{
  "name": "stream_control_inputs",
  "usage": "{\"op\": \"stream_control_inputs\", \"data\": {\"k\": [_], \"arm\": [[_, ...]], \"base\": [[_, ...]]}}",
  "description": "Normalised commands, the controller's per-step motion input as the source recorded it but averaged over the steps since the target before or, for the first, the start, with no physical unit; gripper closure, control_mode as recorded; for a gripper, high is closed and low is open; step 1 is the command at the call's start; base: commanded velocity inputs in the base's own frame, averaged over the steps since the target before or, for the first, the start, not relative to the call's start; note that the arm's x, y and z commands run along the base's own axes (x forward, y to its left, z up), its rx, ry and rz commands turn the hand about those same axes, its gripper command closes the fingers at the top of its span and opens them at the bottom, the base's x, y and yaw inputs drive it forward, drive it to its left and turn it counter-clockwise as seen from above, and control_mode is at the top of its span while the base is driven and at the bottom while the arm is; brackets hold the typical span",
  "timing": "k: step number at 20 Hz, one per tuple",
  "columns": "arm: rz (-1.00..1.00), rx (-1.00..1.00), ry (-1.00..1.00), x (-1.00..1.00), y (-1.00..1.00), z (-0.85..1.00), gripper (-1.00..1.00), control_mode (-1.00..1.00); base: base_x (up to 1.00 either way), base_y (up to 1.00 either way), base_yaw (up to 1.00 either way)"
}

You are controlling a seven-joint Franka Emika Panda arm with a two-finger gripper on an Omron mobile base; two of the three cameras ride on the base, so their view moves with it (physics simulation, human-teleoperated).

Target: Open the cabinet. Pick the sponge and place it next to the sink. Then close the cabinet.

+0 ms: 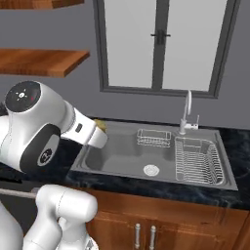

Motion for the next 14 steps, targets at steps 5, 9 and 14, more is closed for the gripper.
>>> {"op": "stream_control_inputs", "data": {"k": [5,9,14], "arm": [[0.00,0.00,0.00,0.00,0.00,0.00,1.00,1.00],[0.00,0.00,0.00,0.00,0.00,0.00,1.00,1.00],[-0.01,0.01,0.01,0.00,-0.14,-0.01,1.00,-1.00]], "base": [[0.53,-1.00,0.00],[0.31,-0.99,0.00],[0.01,-0.13,0.00]]}}
